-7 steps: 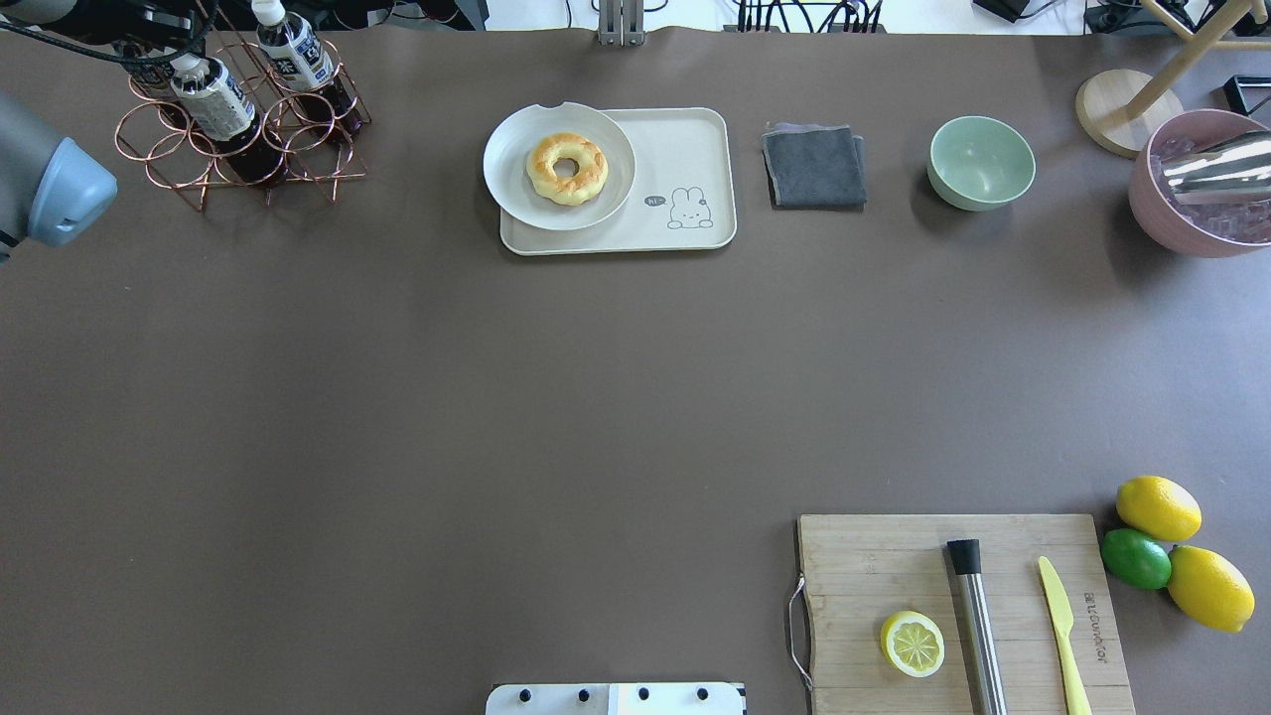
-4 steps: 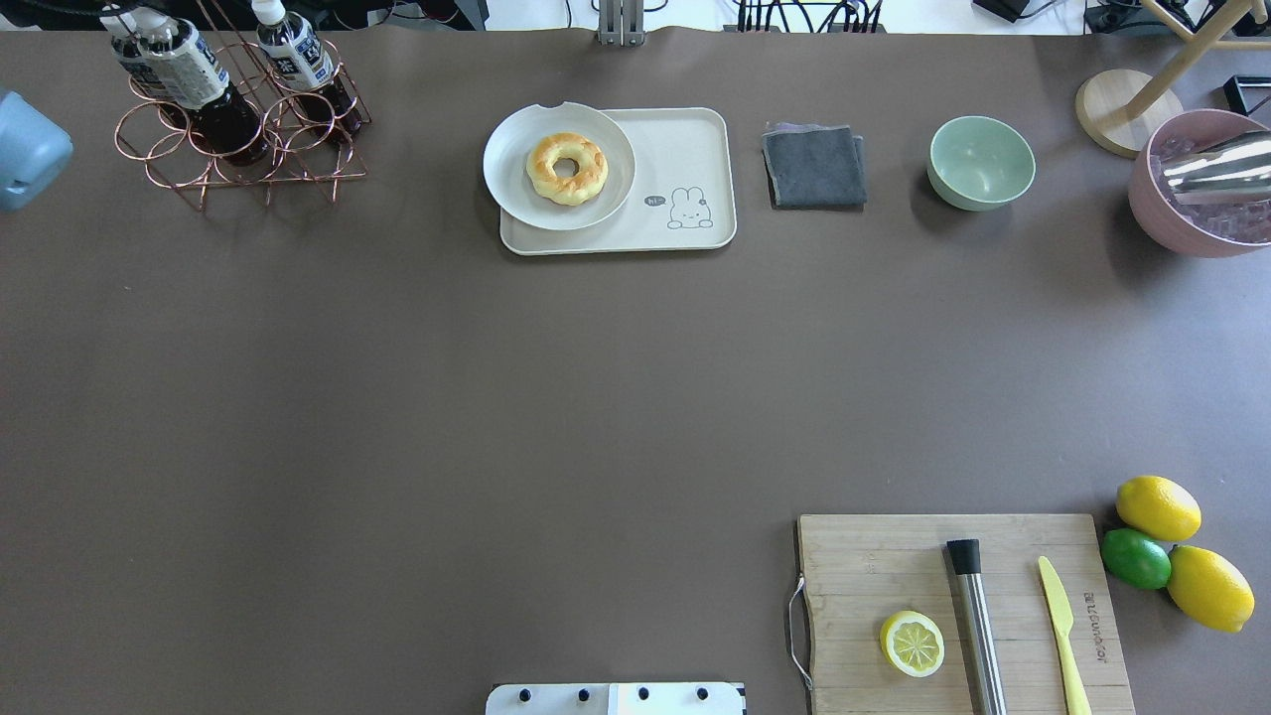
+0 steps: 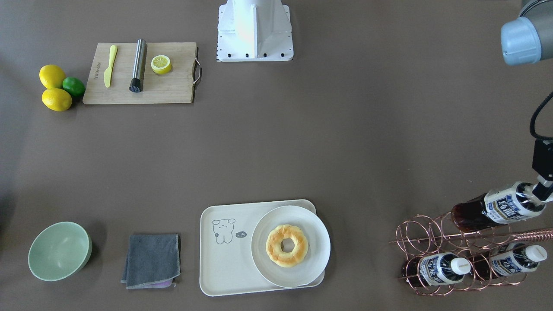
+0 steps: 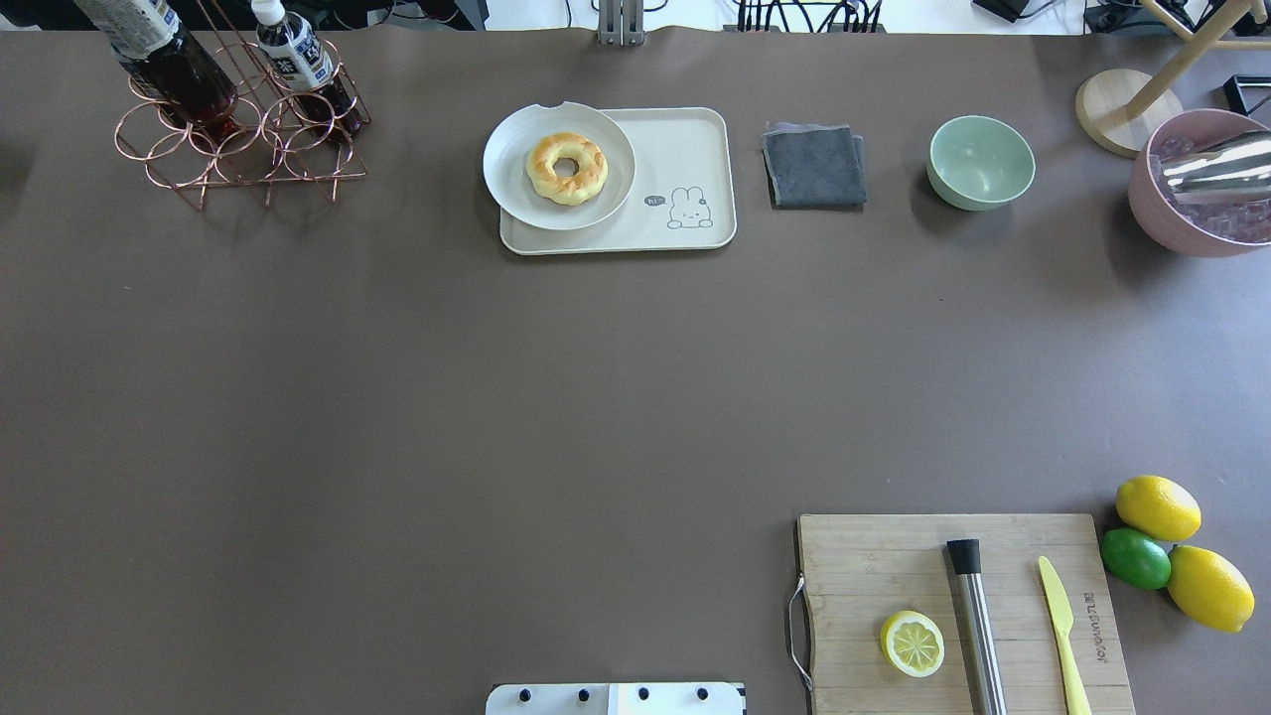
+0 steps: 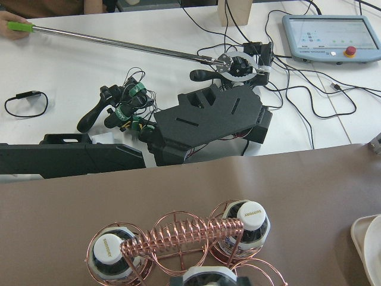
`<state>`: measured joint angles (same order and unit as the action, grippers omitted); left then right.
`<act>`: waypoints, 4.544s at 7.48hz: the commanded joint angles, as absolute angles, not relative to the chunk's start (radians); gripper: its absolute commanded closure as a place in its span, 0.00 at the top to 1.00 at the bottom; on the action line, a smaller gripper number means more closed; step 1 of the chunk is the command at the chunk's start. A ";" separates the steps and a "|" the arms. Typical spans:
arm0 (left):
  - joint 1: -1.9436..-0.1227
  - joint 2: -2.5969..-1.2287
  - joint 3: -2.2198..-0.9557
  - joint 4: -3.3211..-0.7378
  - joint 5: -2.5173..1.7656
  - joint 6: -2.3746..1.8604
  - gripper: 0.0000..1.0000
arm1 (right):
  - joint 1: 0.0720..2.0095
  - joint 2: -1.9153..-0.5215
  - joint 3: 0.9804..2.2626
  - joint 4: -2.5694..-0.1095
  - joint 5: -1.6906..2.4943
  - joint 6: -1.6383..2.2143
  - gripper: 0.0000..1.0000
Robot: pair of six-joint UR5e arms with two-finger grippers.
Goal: Place tea on tray
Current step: 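Carry the bottle with the left gripper and set it before the tray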
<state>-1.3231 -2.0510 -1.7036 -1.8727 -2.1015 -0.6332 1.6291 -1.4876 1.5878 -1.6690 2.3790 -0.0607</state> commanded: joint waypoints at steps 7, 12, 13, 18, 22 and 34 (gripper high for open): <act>-0.890 -2.042 -2.049 -1.615 -1.780 -0.997 0.00 | 1.629 -1.474 1.585 -1.669 2.379 -0.061 1.00; -0.588 -2.400 -1.984 -1.333 -1.541 -1.210 0.00 | 1.629 -1.470 1.591 -1.669 2.379 -0.060 1.00; -0.502 -2.422 -1.953 -1.332 -1.446 -1.236 0.00 | 1.629 -1.470 1.592 -1.669 2.379 -0.060 1.00; -0.382 -2.473 -1.864 -1.330 -1.309 -1.233 0.00 | 1.629 -1.468 1.600 -1.669 2.379 -0.060 1.00; -0.376 -2.464 -1.836 -1.333 -1.307 -1.229 0.00 | 1.629 -1.463 1.600 -1.669 2.379 -0.060 1.00; -0.383 -2.444 -1.929 -1.341 -1.316 -1.226 0.98 | 1.629 -1.463 1.601 -1.670 2.381 -0.058 1.00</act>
<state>-0.3760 -2.4561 -1.8608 -1.3458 -1.3136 -1.2271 1.6291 -1.4670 1.5999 -1.6690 2.3792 -0.0612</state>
